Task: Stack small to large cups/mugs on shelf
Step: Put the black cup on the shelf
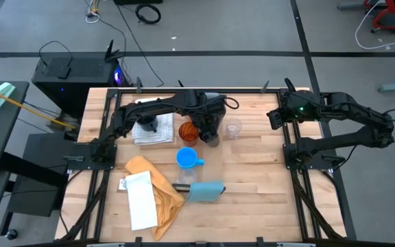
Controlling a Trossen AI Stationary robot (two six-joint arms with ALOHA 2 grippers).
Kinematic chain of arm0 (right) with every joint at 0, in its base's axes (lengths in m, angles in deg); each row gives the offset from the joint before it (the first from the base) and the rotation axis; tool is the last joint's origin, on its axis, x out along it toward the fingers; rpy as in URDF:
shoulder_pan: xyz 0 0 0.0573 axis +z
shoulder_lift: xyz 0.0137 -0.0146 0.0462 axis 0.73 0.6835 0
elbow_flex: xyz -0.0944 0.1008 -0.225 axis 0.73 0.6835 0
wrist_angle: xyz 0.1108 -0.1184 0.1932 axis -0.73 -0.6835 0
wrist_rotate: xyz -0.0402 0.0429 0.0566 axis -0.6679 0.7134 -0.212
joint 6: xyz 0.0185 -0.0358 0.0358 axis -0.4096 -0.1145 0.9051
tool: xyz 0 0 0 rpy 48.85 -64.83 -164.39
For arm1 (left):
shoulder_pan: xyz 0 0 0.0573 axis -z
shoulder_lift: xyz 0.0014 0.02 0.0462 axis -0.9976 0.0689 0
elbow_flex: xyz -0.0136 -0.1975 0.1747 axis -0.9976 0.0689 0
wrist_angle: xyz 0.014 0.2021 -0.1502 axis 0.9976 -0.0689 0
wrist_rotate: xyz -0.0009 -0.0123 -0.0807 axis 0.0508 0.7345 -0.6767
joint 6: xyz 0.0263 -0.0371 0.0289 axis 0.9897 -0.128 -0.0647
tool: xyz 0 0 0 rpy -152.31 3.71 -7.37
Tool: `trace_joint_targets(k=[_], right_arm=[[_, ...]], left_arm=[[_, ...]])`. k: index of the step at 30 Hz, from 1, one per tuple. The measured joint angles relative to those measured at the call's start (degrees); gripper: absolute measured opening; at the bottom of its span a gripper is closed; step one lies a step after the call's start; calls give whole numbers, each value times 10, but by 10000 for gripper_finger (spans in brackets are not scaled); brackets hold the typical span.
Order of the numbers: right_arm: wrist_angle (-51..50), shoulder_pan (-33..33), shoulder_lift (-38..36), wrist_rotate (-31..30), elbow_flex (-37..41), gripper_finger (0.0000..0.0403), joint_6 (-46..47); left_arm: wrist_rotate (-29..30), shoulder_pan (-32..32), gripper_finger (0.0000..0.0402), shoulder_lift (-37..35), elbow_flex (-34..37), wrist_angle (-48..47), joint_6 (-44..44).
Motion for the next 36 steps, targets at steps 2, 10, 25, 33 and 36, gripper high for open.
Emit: trace_joint_targets(k=[2, 10, 25, 33, 36], right_arm=[[0, 0, 0, 0, 0, 100, 0], [0, 0, 0, 0, 0, 100, 0], [0, 0, 0, 0, 0, 100, 0], [0, 0, 0, 0, 0, 100, -1], [0, 0, 0, 0, 0, 100, -2]], left_arm=[[0, -1, 9, 0, 0, 0, 0], [1, -2, 13, 0, 0, 0, 6], [0, -1, 9, 0, 5, 7, 13], [5, -4, 10, 0, 5, 11, 14], [5, -4, 9, 3, 5, 14, 15]])
